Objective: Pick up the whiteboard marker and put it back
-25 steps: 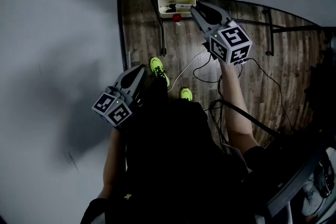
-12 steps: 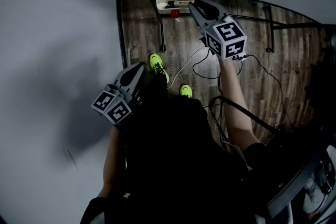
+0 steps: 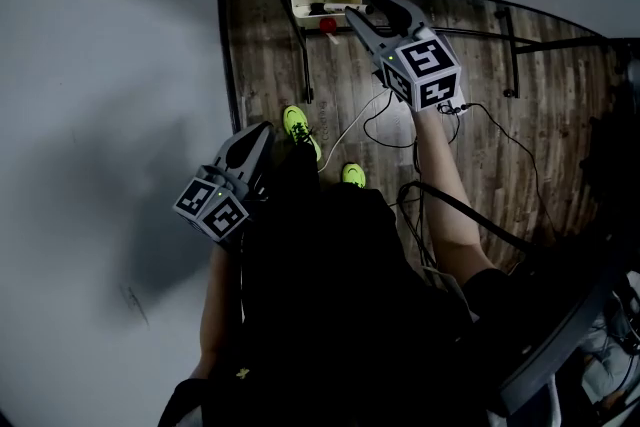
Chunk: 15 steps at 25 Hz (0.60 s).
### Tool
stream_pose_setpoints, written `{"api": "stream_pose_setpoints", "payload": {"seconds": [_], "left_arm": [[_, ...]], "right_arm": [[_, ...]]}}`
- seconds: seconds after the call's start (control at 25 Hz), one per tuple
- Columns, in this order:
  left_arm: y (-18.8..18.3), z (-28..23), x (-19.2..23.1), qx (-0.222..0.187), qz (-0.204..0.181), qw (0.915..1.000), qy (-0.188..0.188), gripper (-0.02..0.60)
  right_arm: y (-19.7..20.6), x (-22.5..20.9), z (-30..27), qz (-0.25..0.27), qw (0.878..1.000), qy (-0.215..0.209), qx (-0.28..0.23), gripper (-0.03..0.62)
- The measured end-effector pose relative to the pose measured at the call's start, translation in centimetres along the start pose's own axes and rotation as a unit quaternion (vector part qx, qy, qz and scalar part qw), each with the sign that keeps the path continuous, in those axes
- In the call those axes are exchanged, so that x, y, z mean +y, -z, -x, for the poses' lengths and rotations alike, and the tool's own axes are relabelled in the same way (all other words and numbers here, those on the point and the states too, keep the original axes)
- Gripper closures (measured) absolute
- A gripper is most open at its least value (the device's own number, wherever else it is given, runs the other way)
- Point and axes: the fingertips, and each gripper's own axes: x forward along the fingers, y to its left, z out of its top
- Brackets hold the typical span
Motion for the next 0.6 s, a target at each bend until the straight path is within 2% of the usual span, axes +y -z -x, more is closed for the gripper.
{"api": "stream_pose_setpoints", "payload": {"seconds": [0.44, 0.6], "left_arm": [[0.2, 0.8, -2.1, -0.015, -0.014, 0.9998, 0.007, 0.549], [0.4, 1.2, -3.8, -0.023, -0.021, 0.9995, 0.010, 0.549]], "right_arm": [[-0.8, 1.4, 2.8, 0.015, 1.000, -0.001, -0.006, 0.411], [-0.7, 2.6, 4.8, 0.022, 1.000, -0.014, -0.004, 0.411]]}}
